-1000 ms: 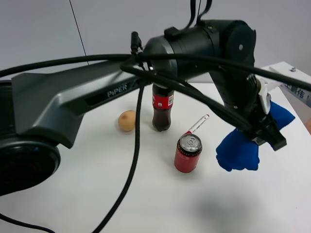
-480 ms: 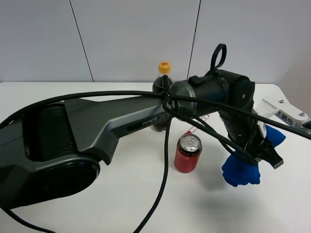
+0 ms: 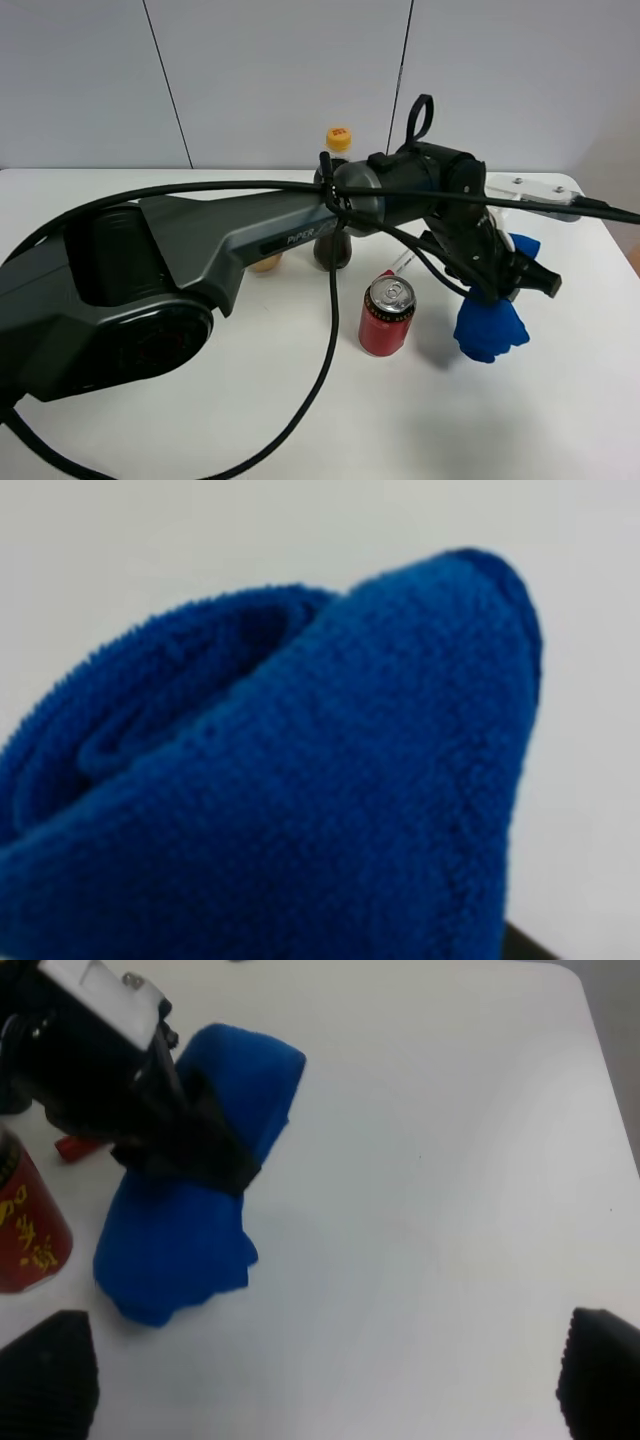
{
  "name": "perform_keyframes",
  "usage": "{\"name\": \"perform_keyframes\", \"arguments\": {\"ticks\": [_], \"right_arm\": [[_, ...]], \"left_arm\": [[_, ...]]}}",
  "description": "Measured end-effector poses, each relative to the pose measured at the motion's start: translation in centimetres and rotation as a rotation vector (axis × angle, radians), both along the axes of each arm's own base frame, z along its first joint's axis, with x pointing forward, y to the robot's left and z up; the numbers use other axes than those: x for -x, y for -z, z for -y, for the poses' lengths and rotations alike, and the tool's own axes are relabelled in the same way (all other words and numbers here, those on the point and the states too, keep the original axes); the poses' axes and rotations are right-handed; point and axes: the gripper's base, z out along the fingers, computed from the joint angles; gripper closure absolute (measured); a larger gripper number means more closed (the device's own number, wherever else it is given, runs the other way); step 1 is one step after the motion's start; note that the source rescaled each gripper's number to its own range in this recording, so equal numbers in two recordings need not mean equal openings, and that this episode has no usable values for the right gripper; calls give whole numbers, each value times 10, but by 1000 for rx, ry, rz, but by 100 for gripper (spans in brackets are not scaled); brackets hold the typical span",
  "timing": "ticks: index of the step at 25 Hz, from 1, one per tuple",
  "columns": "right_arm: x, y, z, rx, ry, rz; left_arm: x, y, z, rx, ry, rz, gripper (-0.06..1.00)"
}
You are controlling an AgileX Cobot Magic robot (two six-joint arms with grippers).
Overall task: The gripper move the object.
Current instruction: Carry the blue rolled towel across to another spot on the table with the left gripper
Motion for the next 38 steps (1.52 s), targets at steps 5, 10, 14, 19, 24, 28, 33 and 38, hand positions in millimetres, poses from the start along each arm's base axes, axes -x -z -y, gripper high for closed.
{"name": "perform_keyframes", "arguments": {"ticks": [5, 10, 14, 19, 24, 28, 33, 38], "right_arm": [[0, 0, 0, 0, 0, 0], [0, 0, 0, 0, 0, 0], [0, 0, 0, 0, 0, 0], [0, 0, 0, 0, 0, 0], [0, 0, 0, 0, 0, 0], [0, 0, 0, 0, 0, 0], [0, 0, 0, 0, 0, 0], [0, 0, 0, 0, 0, 0]], "left_arm": [[-14, 8, -8, -3, -50, -20, 94], [-15, 21, -7, -21, -56, -37, 94], [-15, 43, -7, -52, -57, -65, 94], [-14, 54, -7, -61, -64, -104, 94], [-14, 54, -7, -52, -71, -117, 94], [-14, 54, -8, -48, -76, -143, 91], [-13, 54, -7, -38, -78, -165, 19], [-12, 37, -7, -21, -69, -156, -4]]}}
